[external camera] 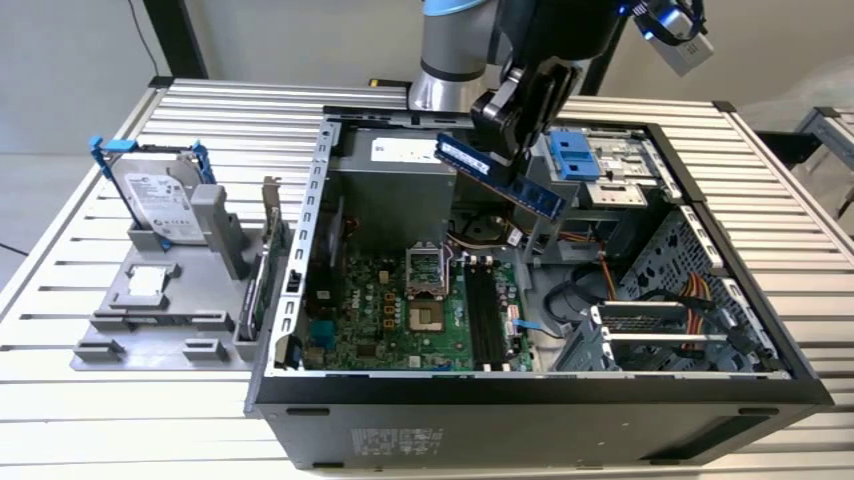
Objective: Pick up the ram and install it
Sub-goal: 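Insert the ram into the slot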
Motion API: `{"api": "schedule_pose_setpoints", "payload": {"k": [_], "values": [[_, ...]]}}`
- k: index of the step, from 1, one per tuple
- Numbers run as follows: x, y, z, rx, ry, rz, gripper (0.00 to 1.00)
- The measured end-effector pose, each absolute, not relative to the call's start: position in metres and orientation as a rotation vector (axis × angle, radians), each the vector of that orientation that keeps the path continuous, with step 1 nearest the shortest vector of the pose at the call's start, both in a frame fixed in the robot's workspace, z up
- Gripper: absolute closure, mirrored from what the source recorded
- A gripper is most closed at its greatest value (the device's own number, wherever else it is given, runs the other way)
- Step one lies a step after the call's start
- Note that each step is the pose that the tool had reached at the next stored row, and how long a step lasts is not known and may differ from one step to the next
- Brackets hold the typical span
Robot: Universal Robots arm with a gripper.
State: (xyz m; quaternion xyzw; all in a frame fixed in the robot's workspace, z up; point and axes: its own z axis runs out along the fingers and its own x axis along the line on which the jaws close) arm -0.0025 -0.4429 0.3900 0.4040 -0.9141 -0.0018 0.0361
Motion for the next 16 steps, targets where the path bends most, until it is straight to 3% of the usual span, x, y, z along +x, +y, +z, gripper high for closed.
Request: {"api": "schedule_pose_setpoints", "payload": {"k": [16], "values": [[0.0016, -0.4432, 0.39, 1.171, -2.831, -0.013, 1.0]]}}
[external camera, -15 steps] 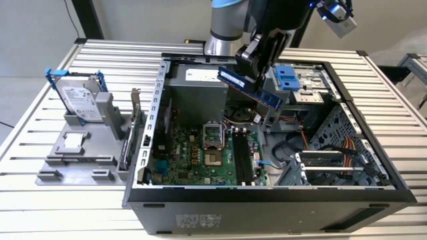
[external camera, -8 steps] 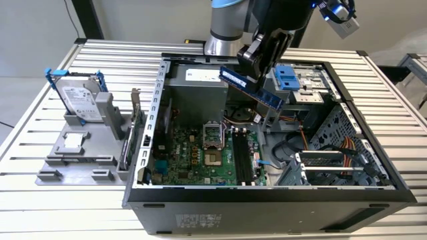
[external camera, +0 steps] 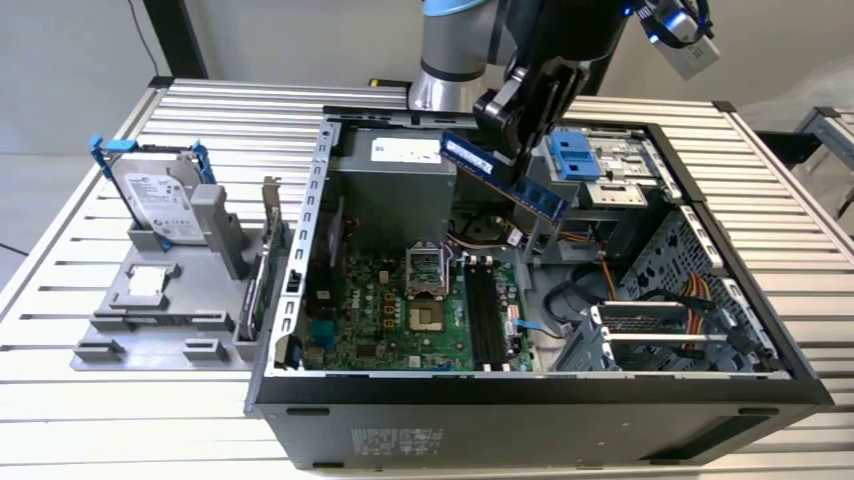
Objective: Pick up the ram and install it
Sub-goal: 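Insert the ram into the slot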
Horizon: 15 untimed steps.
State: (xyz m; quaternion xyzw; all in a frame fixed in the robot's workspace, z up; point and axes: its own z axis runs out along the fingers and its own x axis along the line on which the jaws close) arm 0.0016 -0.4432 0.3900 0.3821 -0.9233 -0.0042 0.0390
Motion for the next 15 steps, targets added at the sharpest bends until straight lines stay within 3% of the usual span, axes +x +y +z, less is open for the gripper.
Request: {"api": "schedule_pose_setpoints", "payload": {"k": [15], "values": [[0.0015, -0.4432, 0.39, 1.138, -2.846, -0.021, 1.0]]}}
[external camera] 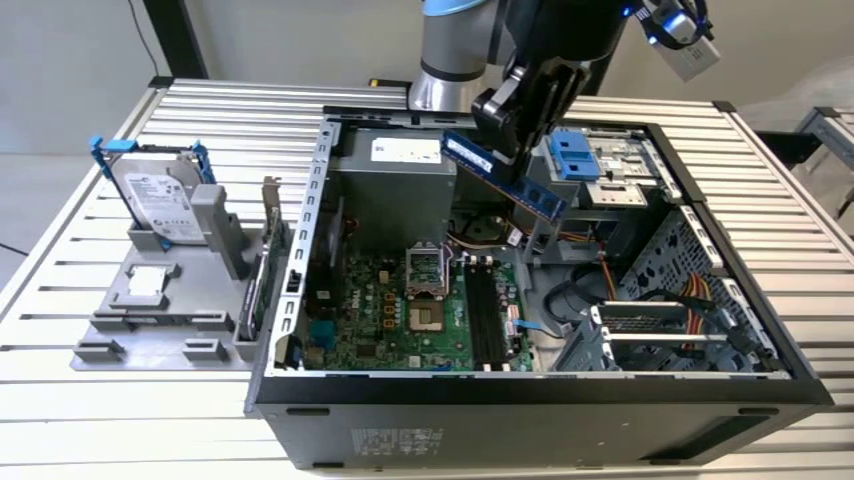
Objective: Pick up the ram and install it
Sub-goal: 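Insert the ram into the slot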
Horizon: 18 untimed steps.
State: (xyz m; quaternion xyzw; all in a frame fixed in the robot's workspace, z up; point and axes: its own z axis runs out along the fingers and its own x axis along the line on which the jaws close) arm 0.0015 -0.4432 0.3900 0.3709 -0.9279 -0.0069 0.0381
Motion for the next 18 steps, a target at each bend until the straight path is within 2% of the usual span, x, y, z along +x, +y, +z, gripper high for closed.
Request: {"api": "schedule_pose_setpoints", "payload": {"k": [18], "values": [[0.0027, -0.4432, 0.39, 1.082, -2.889, -0.103, 1.0]]}}
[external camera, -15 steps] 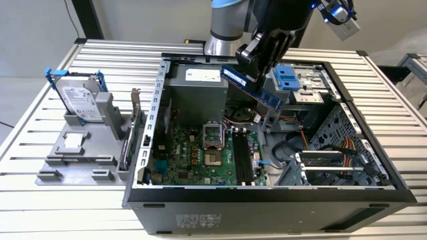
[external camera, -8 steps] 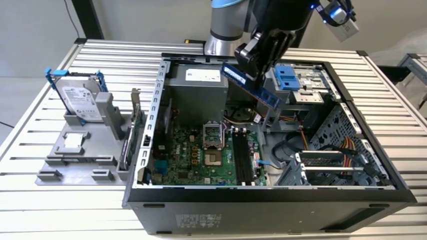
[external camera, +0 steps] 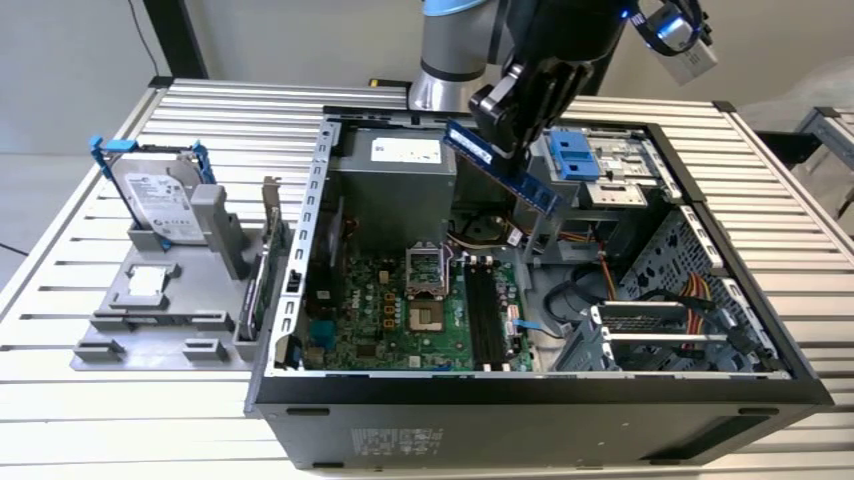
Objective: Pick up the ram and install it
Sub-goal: 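Insert the ram into the slot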
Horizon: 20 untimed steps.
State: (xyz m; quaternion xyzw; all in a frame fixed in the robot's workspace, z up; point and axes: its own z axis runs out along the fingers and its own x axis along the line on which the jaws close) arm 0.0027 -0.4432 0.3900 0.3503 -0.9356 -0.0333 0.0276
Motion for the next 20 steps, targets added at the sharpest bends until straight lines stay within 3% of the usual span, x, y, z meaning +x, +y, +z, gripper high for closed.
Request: {"api": "schedule_pose_setpoints", "payload": {"k": [20], "values": [[0.0029, -0.4432, 0.3897, 1.017, -2.951, -0.095, 1.0]]}}
